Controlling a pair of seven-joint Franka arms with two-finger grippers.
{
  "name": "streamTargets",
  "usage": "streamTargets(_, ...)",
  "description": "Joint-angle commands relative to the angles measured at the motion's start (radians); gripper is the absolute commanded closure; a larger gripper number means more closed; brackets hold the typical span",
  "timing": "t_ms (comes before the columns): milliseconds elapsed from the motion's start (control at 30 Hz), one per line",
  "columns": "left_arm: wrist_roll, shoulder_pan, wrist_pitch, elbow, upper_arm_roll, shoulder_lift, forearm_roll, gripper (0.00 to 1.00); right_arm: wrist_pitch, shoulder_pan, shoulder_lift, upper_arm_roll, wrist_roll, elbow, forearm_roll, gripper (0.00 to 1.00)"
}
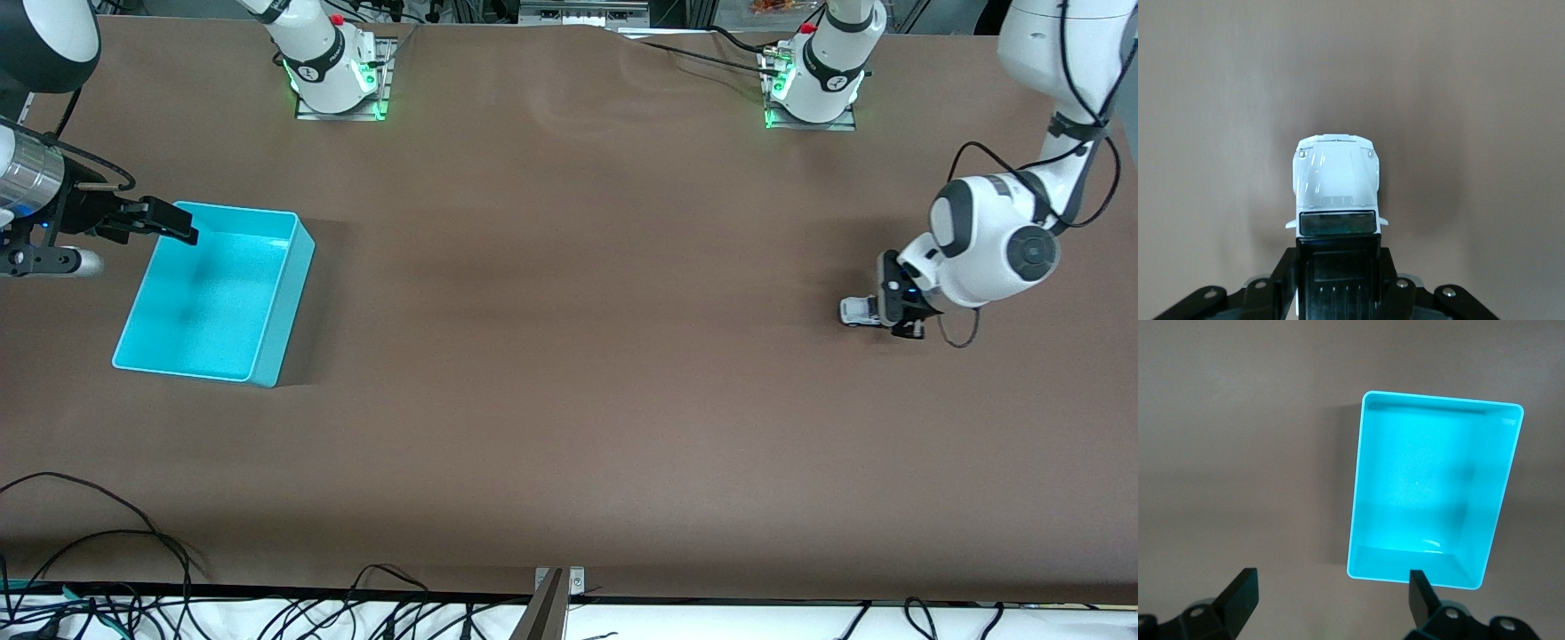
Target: Wind and store white jeep toy
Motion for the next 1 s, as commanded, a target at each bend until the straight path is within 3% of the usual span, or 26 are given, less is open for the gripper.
streamTargets(0, 0.075, 0.083, 0.006, 0.024, -0.006, 0.078, 0.024, 0.93, -0.006, 0.008, -0.006, -0.011, -0.015, -0.005, 0.016, 0.00)
streamTargets(367, 0.229, 0.225, 0.006, 0.098, -0.006, 0.139, 0.022, 0.93, -0.006, 0.008, -0.006, -0.011, -0.015, -0.005, 0.015, 0.00)
streamTargets(967, 0.307, 0.339, -0.002, 0.202, 0.000, 0.231, 0.024, 0.91, -0.006, 0.008, -0.006, -0.011, -0.015, -0.005, 0.015, 0.00)
